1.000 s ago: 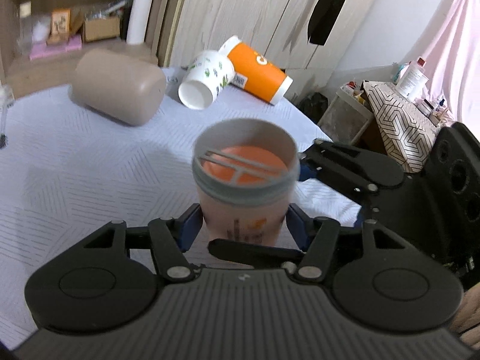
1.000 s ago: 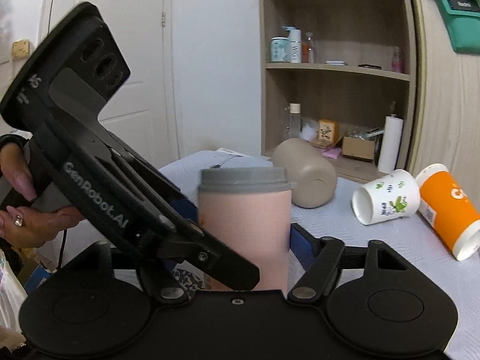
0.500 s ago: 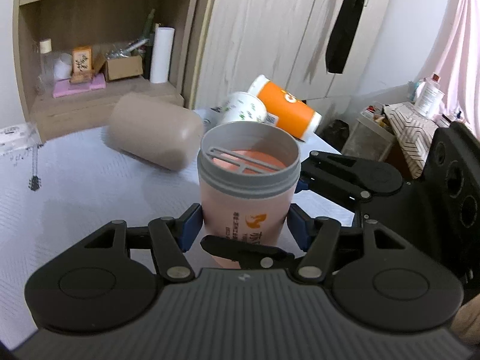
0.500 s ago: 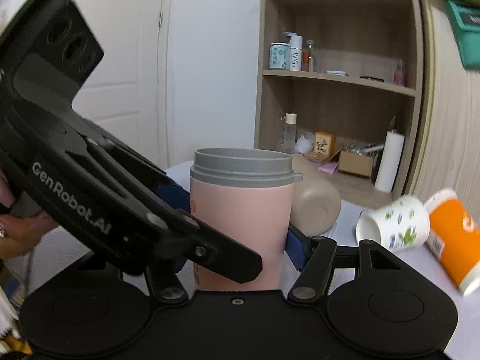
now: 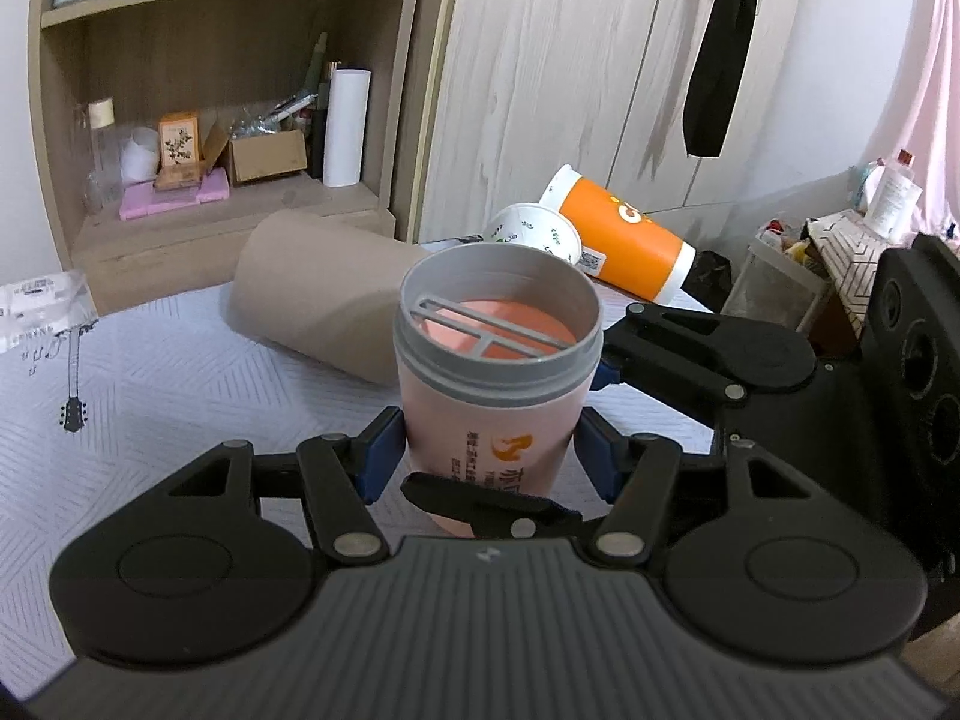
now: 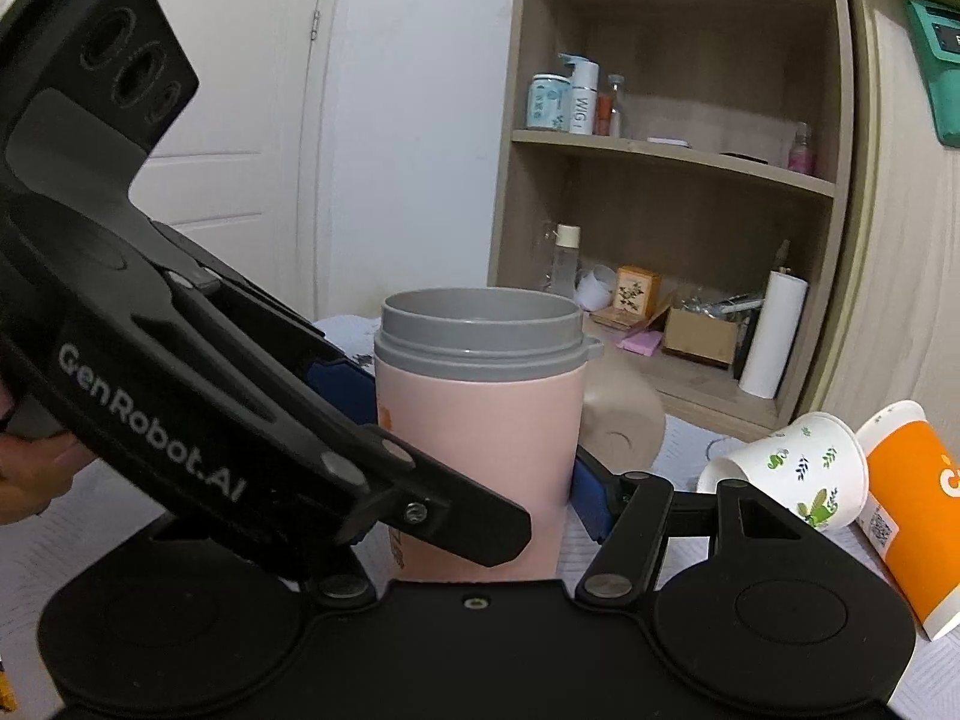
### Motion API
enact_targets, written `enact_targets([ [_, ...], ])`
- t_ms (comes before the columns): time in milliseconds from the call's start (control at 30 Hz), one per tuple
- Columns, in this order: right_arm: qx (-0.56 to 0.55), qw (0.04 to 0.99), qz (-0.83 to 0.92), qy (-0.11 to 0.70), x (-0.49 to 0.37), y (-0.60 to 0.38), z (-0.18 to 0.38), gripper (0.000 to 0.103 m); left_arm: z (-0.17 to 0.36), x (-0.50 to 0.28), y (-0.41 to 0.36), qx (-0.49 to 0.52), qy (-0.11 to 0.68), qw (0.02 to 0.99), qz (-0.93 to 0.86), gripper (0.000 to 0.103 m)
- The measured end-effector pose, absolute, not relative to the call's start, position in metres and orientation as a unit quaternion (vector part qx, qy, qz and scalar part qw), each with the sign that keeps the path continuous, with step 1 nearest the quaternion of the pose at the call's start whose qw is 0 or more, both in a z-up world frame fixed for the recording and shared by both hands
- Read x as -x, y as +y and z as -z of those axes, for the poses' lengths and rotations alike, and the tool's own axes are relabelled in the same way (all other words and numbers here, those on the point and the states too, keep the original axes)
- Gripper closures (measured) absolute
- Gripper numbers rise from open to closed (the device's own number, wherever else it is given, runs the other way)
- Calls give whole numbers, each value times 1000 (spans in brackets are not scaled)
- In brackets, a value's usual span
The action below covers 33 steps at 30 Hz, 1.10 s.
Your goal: Flip cup upright
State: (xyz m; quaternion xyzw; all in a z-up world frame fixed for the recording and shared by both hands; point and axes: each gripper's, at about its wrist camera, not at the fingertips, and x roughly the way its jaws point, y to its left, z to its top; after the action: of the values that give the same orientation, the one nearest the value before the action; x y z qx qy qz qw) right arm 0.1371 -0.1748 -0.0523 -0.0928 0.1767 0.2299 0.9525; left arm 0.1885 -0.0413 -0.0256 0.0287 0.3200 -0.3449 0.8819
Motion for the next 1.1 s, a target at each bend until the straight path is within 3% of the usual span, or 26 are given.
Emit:
enact_targets([
  [400,67,945,-241,209,-138,-184,56,36,25,-180,-48,-48,314,881,352,40],
  [567,65,945,-243,209,-138,-186,55,35,24,-179,-48,-34,322,875,360,29],
  [800,74,949,-234,198,-132,-181,56,31,25,-173,-48,-28,326,879,347,26],
  [1100,69,952,-212,208,-120,-184,54,24,23,-157,-30,-15,331,896,296,12],
])
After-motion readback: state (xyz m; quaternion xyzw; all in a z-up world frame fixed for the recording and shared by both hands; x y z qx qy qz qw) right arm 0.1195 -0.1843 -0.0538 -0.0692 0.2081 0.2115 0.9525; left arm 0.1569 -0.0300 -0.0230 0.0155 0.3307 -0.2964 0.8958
